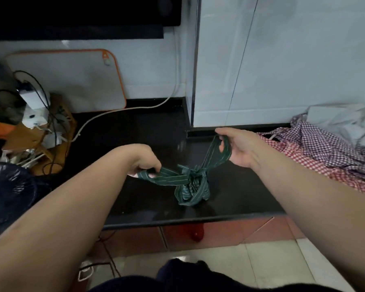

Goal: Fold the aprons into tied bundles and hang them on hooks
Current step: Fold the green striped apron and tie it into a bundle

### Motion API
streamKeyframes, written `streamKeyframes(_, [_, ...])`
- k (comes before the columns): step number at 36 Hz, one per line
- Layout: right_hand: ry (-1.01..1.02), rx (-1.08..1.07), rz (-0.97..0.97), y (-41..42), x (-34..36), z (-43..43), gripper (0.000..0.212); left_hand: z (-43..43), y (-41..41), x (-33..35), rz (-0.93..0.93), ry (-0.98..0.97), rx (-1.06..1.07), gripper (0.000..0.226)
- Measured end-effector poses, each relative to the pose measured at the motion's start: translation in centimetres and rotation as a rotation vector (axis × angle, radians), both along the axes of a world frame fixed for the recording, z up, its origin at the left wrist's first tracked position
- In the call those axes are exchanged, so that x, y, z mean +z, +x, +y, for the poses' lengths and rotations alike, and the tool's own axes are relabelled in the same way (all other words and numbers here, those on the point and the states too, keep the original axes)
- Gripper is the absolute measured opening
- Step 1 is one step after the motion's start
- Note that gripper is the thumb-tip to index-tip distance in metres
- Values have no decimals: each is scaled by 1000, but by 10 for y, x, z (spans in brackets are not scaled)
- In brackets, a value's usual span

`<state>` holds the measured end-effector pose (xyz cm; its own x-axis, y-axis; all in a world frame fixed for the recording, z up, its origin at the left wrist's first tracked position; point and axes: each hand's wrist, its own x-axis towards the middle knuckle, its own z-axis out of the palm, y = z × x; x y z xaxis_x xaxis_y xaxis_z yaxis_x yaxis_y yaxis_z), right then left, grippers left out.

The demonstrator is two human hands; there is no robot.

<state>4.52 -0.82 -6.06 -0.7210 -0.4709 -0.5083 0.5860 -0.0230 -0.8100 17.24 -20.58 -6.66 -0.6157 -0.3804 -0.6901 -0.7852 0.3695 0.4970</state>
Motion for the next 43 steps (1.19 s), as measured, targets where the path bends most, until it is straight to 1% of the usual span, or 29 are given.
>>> streamKeyframes(1, [8,6,31,6,3,2,16,0,2,2,24,32,71,12])
streamKeyframes(2, [15,5,66,12,6,3,13,0,4,5,73,94,156,16])
streamKeyframes(3, [16,-4,89,19,11,4,4,3,5,9,144,174,242,17])
streamKeyframes(4, [7,-26,106,23,13,5,12,7,5,13,227,262,312,16])
streamKeyframes(5, [-10,-31,118,28,16,7,24,12,5,19,318,342,347,12])
streamKeyframes(6, [-31,-22,141,34,19,9,33,20,7,25,406,414,350,9])
streamKeyframes(8, [-59,61,197,48,26,11,42,35,10,35,562,570,328,9])
streamKeyframes(10, [-56,163,279,59,32,13,49,51,14,44,627,715,253,17])
streamKeyframes(11, [-46,204,316,64,33,13,53,57,16,46,630,729,180,22])
streamKeyframes(13, [7,259,413,69,35,16,62,69,17,49,631,667,30,35])
streamKeyframes(16, [170,304,626,73,40,22,72,79,14,58,665,564,-82,58])
streamKeyframes(18, [274,305,780,74,47,27,76,84,7,64,690,500,-132,65])
streamKeyframes(20, [324,278,922,74,54,31,80,92,-2,73,715,382,-200,64])
streamKeyframes(22, [361,247,1016,69,60,34,72,100,-9,84,753,125,-325,60])
streamKeyframes(24, [406,216,1090,60,68,42,58,105,-24,98,805,-222,-464,50])
streamKeyframes(25, [419,213,1105,56,72,43,51,105,-28,103,827,-361,-483,47])
streamKeyframes(26, [419,199,1109,50,79,49,45,108,-35,110,841,-448,-485,48])
streamKeyframes(28, [383,197,1074,39,92,57,39,110,-48,114,840,-506,-471,54])
streamKeyframes(29, [367,205,1049,32,98,60,39,113,-54,115,830,-499,-489,57])
streamKeyframes(30, [353,209,1027,24,105,66,40,118,-61,115,825,-442,-509,56])
streamKeyframes(31, [330,212,1008,14,112,73,44,124,-69,117,840,-346,-510,52])
streamKeyframes(33, [276,206,974,-5,126,88,49,139,-81,123,881,-104,-486,36])
streamKeyframes(35, [241,192,930,-25,140,103,49,149,-97,132,828,86,-501,23])
streamKeyframes(37, [198,182,875,-46,154,121,46,161,-119,141,785,203,-534,15])
streamKeyframes(38, [177,172,847,-60,163,132,45,170,-134,149,785,214,-552,19])
streamKeyframes(40, [151,179,806,-76,172,144,43,182,-153,157,772,196,-584,41])
streamKeyframes(41, [151,195,801,-84,176,148,43,188,-162,159,768,198,-608,49])
streamKeyframes(42, [155,211,800,-96,182,154,43,196,-176,163,774,220,-620,50])
streamKeyframes(43, [163,221,805,-108,188,160,42,203,-189,167,787,256,-614,45])
